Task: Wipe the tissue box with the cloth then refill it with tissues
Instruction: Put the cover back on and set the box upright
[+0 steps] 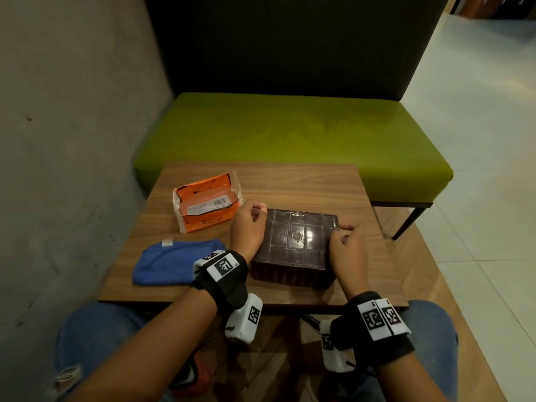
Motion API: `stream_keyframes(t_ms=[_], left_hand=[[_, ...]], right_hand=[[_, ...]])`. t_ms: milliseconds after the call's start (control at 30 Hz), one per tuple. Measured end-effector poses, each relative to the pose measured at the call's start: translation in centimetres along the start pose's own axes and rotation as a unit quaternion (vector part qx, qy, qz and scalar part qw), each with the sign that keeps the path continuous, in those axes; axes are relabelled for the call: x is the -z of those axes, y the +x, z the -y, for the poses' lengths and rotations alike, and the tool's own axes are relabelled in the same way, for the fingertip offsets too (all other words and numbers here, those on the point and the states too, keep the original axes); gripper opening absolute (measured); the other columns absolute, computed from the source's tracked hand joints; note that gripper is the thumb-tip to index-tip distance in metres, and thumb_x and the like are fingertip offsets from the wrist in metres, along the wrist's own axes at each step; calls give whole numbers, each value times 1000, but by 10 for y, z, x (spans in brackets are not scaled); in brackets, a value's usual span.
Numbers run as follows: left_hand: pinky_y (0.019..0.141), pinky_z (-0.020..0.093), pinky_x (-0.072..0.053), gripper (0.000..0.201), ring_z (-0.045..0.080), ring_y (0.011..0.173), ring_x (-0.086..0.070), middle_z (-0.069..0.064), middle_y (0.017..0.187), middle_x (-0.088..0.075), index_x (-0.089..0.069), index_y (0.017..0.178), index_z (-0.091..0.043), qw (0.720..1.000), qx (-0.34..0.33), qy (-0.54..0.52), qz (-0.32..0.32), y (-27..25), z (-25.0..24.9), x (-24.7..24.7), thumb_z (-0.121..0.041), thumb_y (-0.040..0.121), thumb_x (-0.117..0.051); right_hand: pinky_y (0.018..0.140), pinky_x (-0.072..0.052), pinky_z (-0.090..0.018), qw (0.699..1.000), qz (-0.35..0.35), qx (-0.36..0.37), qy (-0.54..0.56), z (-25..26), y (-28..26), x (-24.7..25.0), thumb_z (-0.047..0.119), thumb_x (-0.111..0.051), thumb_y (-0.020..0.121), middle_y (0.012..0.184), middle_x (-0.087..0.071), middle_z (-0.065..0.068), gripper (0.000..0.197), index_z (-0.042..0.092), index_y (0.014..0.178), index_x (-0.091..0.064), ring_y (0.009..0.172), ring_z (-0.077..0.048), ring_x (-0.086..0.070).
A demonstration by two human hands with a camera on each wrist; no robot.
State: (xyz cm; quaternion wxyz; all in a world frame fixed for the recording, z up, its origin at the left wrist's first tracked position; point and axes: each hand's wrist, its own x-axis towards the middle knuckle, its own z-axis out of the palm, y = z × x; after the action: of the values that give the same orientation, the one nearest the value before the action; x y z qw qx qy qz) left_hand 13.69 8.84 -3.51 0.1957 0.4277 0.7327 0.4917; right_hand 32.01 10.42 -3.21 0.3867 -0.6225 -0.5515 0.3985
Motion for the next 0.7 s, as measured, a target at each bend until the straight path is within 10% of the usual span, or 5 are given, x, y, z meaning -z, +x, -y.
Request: stream_keyframes(t_ms=[167,300,433,700], left_hand=[[88,26,-35,25,23,115,-48,9,121,-55,-60,114,-10,991,-62,118,15,-7,-11,4,-20,98,-43],[119,44,-3,49,12,146,-3,-7,157,-11,-19,149,-23,923,-206,294,138,-25,-35,-2,-38,102,-20],[119,46,3,51,4,145,7,-10,159,3,-3,150,-25,884,-185,358,237,-30,-24,-13,-37,102,-13],[117,43,3,55,9,145,7,-5,159,8,2,150,-20,897,-124,373,204,-23,-16,-4,-40,100,-7]], right_hand=[[88,-41,-40,995,2,52,-86,7,-3,1,24,-43,92,118,-50,-17,43,16,135,-40,106,-31,-49],[117,-18,-52,932,37,215,-288,24,-14,-7,33,-28,102,158,-21,-11,51,18,151,-25,147,-27,-14],[117,7,-52,863,183,200,-427,15,-8,-22,36,-10,104,163,12,-2,55,19,155,5,149,-16,13],[118,7,-52,863,186,180,-434,17,-7,-20,39,-12,104,163,12,-1,56,20,155,3,149,-14,13]])
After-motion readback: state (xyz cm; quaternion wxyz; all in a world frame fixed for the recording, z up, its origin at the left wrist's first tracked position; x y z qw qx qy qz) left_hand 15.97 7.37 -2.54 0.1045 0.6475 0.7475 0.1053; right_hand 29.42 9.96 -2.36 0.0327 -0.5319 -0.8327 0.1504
